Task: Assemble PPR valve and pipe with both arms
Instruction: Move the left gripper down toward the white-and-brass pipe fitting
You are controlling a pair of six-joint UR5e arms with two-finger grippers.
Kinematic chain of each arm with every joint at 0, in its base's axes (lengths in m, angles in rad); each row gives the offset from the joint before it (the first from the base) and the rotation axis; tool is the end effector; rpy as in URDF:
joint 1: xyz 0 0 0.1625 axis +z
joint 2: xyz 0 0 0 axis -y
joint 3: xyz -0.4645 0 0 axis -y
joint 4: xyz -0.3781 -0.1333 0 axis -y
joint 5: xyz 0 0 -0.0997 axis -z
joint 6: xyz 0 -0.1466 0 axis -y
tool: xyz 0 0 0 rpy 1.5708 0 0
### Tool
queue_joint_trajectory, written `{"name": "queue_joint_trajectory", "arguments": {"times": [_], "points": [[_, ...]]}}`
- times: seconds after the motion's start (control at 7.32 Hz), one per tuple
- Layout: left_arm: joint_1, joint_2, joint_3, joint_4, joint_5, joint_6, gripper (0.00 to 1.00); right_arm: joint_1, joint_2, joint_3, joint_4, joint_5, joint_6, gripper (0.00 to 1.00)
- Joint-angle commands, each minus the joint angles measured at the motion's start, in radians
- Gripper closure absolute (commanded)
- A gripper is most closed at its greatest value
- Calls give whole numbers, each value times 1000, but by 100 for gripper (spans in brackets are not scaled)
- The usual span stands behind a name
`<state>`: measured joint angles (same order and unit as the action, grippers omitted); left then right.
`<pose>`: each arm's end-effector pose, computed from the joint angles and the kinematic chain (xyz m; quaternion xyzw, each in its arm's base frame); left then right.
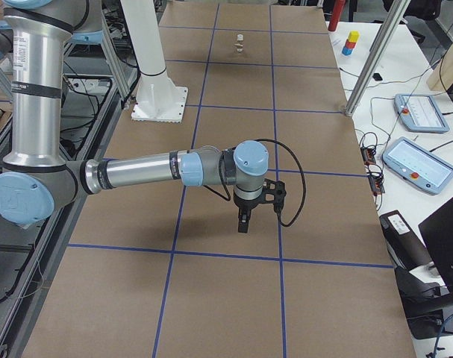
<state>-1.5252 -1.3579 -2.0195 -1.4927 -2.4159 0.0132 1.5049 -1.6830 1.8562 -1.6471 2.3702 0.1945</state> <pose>-0.0061 -0.3839 0.6086 0.0652 0.4099 0.0590 0.9079 -0.0002 -0.4305 0.6510 -0.0062 -0.3912 0.0403 0.9194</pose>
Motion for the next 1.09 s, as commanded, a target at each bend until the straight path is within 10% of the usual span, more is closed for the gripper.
{"name": "queue_joint_trajectory", "arguments": {"times": [0.0,0.96], "points": [[204,-33,1,-101,18,-286,1,0,-1,-5,35,-2,2,0],[565,-128,108,-297,198,-581,3,-17,0,-8,39,0,-3,0]]}}
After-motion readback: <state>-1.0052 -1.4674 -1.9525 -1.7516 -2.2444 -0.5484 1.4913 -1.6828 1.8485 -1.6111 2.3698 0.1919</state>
